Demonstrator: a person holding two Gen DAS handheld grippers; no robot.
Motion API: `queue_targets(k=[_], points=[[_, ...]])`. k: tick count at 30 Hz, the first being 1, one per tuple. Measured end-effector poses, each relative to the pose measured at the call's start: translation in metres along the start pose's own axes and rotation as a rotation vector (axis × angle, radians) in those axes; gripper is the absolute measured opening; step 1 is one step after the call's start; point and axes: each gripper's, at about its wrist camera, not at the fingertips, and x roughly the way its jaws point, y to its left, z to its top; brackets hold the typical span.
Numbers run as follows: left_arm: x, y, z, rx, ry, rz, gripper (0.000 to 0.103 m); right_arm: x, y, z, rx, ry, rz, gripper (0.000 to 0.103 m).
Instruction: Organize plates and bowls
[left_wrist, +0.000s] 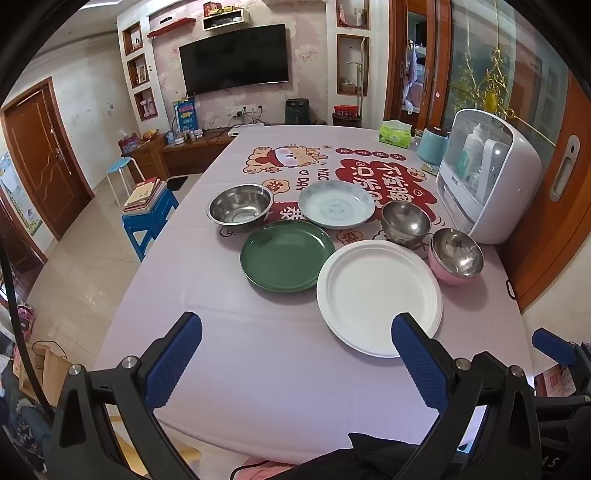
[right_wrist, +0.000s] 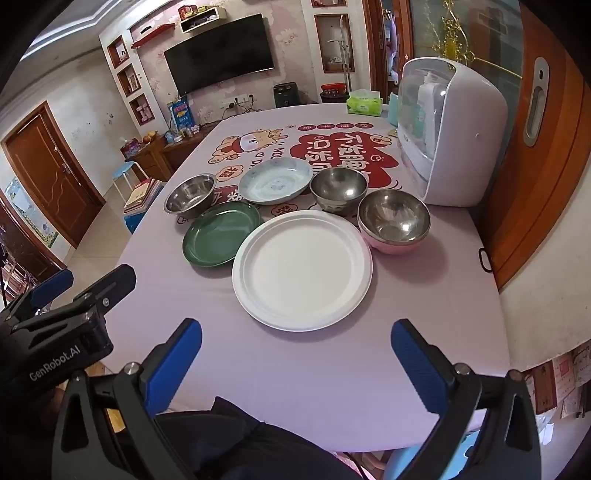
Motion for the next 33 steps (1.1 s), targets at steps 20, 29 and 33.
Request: queue_targets(k=[20, 29, 33], points=[[-0.0001, 0.0000, -0.0001, 0.001, -0.003, 0.001, 0.102, -0.0008, -0.0029, -0.0008, 0.000, -0.005, 0.000, 0.103], [0.0003, -0.0001, -0.0002, 0.002, -0.001, 0.002, 0.102, -0.0004, -0.0049, -0.0004, 0.000, -0.004, 0.001, 0.103], [0.0004, -0.0002, -0.0002, 0.004, 0.000, 0.003, 0.102, -0.0002, -0.0052, -0.0002, 0.000, -0.004, 0.000, 0.103]])
